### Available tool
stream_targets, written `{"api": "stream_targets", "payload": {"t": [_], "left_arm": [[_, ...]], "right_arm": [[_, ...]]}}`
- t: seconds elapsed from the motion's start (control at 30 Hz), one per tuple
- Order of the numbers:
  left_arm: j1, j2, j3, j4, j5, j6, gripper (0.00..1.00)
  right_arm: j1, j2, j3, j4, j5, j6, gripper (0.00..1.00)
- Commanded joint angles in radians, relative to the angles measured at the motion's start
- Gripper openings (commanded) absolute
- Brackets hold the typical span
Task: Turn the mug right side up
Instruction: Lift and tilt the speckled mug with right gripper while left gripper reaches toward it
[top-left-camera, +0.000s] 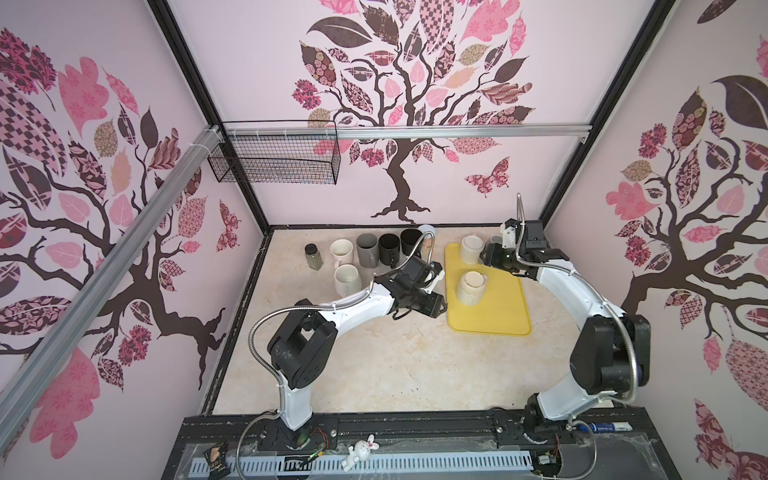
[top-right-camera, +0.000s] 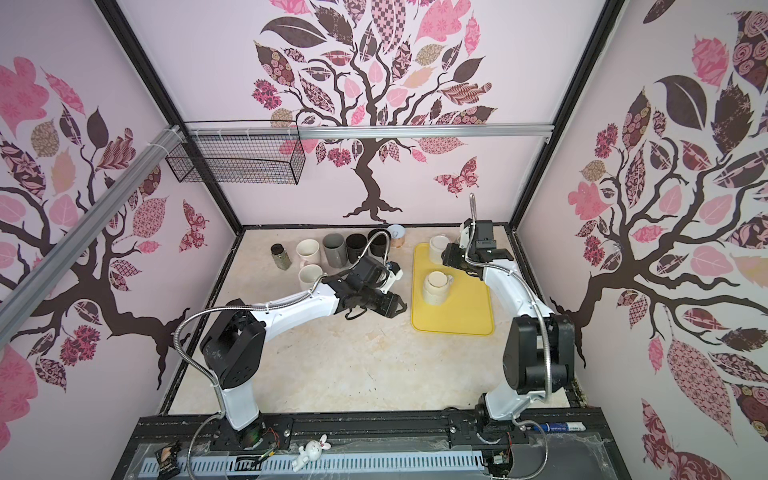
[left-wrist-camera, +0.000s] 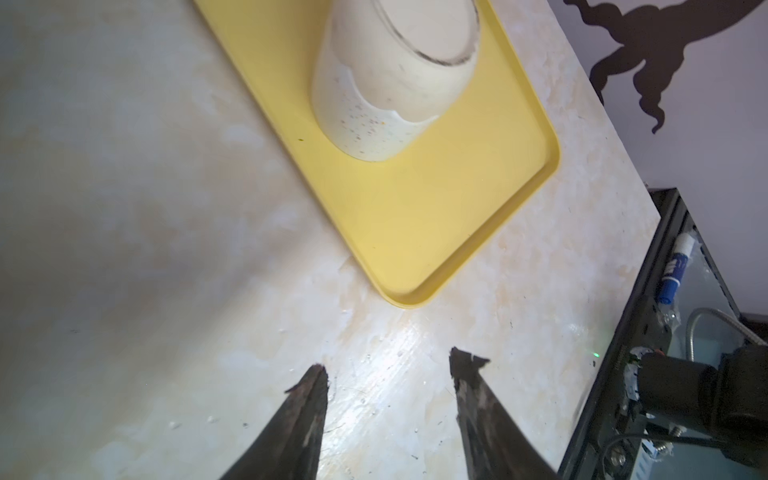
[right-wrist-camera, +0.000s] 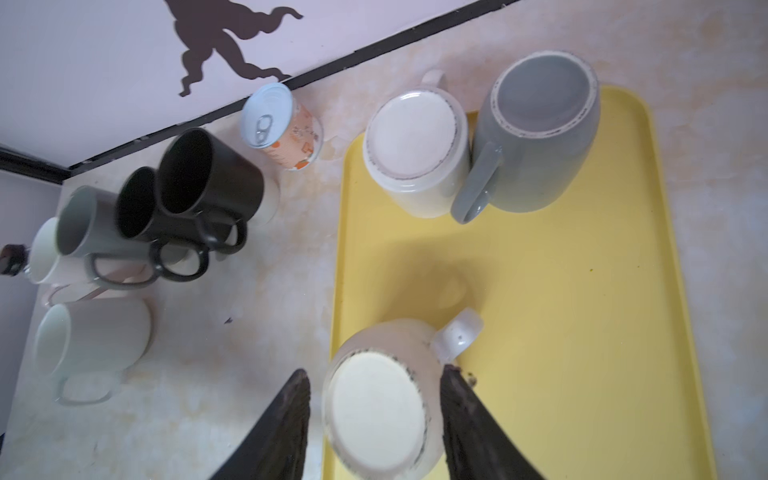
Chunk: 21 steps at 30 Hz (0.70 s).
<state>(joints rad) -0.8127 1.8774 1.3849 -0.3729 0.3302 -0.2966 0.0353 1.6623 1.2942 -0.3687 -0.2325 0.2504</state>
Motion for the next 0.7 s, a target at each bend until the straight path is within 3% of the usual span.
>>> {"api": "stream_targets", "payload": {"t": [0.0,0.3,0.67], "left_arm": [[-0.051,0.034,0.06,0.044,0.024,-0.028,0.52],[-0.103,0.117,0.111,0.05,0.059,-0.07,0.51],[-0.076,0.208,0.226,0.059,0.059,-0.142,0.51]], "right_arm": [[-0.004,0.099,0.049,0.013,-0.003,-0.029,0.52],[-0.018,0.214,0.063,-0.033,-0.028,-0.062,0.5],[-0.018,0.116,-0.058,-0.098,0.005,-0.064,0.47]]}}
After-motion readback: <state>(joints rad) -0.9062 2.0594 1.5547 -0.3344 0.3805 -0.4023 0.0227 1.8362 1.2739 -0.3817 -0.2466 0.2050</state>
